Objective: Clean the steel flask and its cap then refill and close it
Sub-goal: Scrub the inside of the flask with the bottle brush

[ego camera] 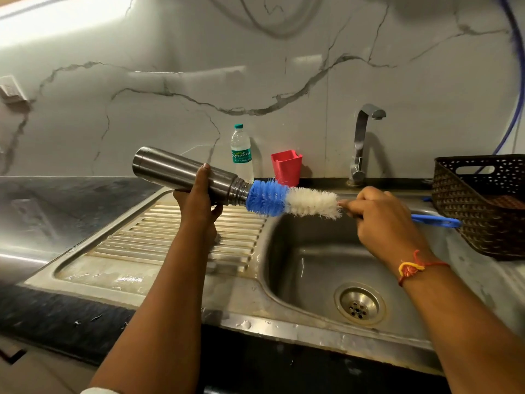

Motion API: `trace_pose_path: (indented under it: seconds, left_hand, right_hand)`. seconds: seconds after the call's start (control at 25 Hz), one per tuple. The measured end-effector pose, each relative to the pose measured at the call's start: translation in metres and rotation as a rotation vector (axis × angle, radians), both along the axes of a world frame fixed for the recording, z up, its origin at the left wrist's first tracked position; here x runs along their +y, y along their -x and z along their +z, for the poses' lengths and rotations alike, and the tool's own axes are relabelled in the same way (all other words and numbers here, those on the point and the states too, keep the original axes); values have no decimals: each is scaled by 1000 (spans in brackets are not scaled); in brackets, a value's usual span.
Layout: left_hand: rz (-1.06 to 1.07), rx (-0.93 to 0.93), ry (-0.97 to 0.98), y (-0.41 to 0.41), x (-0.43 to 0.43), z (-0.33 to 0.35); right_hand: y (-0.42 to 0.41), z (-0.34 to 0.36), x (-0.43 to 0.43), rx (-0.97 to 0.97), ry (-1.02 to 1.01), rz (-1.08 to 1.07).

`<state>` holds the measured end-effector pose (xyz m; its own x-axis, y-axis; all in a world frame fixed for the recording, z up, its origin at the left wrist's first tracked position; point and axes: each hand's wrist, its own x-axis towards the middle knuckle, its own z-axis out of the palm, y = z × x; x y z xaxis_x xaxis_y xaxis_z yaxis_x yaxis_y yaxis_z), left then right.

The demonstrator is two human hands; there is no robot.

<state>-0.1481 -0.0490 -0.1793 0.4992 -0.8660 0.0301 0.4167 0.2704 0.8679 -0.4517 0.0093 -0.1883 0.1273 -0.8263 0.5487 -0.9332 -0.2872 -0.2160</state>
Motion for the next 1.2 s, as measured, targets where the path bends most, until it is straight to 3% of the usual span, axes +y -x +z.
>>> trace_pose_path:
  seconds: [0.6,0.92,1.04,1.2]
  left_hand:
    - [-166,-32,-43,20,-1,-9]
    - [-229,-79,-69,49,2,4]
    - [-254,23,-66,58,-3,8]
    - [-268,371,-46,68,-10,-2]
  right_hand:
    - [-25,-8,-5,-66,-86,126]
    - [-30,-4,7,-341,-358,223]
    - [-34,-2,6,-501,-428,241]
    - [-37,-3,8,-543,-440,273]
